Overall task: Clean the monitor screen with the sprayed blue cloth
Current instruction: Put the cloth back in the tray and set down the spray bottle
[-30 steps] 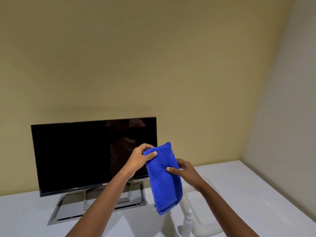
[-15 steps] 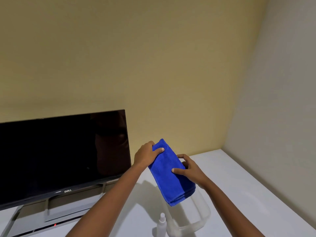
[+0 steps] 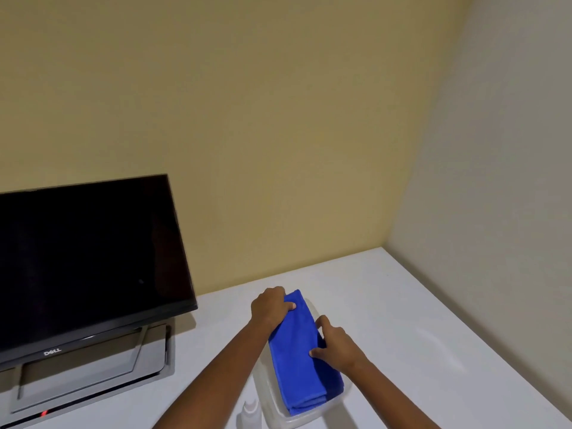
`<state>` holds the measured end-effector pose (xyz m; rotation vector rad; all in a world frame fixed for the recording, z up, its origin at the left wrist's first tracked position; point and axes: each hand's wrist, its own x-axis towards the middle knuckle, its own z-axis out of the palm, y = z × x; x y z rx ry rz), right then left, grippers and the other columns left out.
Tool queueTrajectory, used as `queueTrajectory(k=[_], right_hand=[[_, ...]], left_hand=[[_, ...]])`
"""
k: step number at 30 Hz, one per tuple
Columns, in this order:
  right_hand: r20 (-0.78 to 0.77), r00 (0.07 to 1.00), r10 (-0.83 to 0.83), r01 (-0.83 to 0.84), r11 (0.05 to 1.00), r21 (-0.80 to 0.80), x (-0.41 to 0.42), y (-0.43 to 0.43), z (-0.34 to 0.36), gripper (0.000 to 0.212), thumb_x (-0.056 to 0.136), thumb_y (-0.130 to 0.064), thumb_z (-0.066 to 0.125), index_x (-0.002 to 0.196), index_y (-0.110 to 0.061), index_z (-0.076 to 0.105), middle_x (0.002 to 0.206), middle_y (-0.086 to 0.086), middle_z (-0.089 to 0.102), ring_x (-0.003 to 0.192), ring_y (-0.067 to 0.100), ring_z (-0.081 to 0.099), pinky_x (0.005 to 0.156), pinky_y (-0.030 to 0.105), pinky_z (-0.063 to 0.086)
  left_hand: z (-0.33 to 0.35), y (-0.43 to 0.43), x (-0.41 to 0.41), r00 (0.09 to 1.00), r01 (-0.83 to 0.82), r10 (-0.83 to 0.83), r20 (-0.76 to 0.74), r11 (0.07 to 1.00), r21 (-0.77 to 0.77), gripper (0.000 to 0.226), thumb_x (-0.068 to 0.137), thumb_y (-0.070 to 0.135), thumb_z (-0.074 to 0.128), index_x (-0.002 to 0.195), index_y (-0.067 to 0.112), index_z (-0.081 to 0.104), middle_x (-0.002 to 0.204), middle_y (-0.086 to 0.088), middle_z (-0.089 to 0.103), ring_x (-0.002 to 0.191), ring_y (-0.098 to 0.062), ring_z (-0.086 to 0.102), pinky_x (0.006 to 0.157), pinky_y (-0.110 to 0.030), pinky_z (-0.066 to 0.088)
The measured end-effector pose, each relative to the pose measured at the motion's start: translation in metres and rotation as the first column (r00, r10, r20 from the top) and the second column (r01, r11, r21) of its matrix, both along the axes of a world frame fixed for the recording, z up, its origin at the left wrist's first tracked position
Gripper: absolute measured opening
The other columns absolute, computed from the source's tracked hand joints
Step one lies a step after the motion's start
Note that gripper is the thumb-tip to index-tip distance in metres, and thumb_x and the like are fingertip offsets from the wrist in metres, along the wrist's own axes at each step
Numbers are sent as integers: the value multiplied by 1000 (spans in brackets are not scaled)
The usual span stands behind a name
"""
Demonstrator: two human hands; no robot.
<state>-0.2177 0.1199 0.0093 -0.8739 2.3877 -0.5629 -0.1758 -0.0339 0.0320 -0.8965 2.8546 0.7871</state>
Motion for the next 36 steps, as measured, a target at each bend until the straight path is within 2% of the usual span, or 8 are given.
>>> queueTrajectory(k=[3,7,11,15,23,27,31,36], right_hand=[[-87,995,55,-44,991,124,-2,-2,-7,40,91,-19,53,126,-9,35,120,13,56,104,27,58,86,32,47],[-298,938,177,-123,974,190,5,-4,-15,38,95,-15,41,132,-9,32,126,12,48,105,26,56,80,29,46],[-299,896,329,-257,932,256,15,-11,-28,61,89,-15,55,141,-9,24,147,10,28,128,28,37,92,38,47],[-188,888,419,-302,840,450,16,-15,-42,90,84,-24,65,147,-4,4,157,14,-1,145,27,3,111,40,31],[-87,892,443,-336,779,529,7,-22,-54,93,86,-29,63,147,-4,-3,157,15,-4,145,28,-1,115,42,24],[-126,893,432,-328,817,474,8,-22,-48,83,84,-25,65,145,-4,13,153,16,15,143,27,16,110,41,33],[-165,921,352,-312,922,228,18,-23,-37,57,90,-22,54,140,-9,29,144,12,36,127,27,42,101,37,41],[-83,950,301,-305,952,-38,43,-25,-23,49,95,-18,47,142,-16,32,143,6,41,127,22,42,106,29,34]], left_hand=[[-14,4,-6,996,28,-23,88,998,-55,19,93,31,46,88,13,44,113,-12,63,92,-25,58,69,-29,35],[-25,10,-5,981,92,-51,187,972,-216,28,94,19,42,120,8,44,123,-11,54,109,-26,56,84,-33,43],[-36,15,0,971,166,-84,224,909,-382,37,94,8,39,130,8,36,128,-12,47,108,-25,54,77,-31,40],[-51,18,5,928,246,-157,337,939,-240,34,94,13,43,128,8,43,131,-13,47,115,-27,52,89,-34,44],[-67,19,21,870,309,-215,443,939,-151,39,93,28,45,129,13,44,133,-10,49,119,-27,50,98,-35,41],[-53,11,28,960,203,-176,217,973,-107,36,95,23,41,130,15,49,133,-8,50,120,-26,50,95,-36,43],[-37,-2,44,996,93,-92,13,982,-162,36,95,14,38,130,19,49,132,-6,52,118,-25,52,93,-36,44],[-31,-15,82,999,20,-25,-22,984,-178,42,95,9,36,134,22,42,134,-6,48,120,-24,50,94,-35,43]])
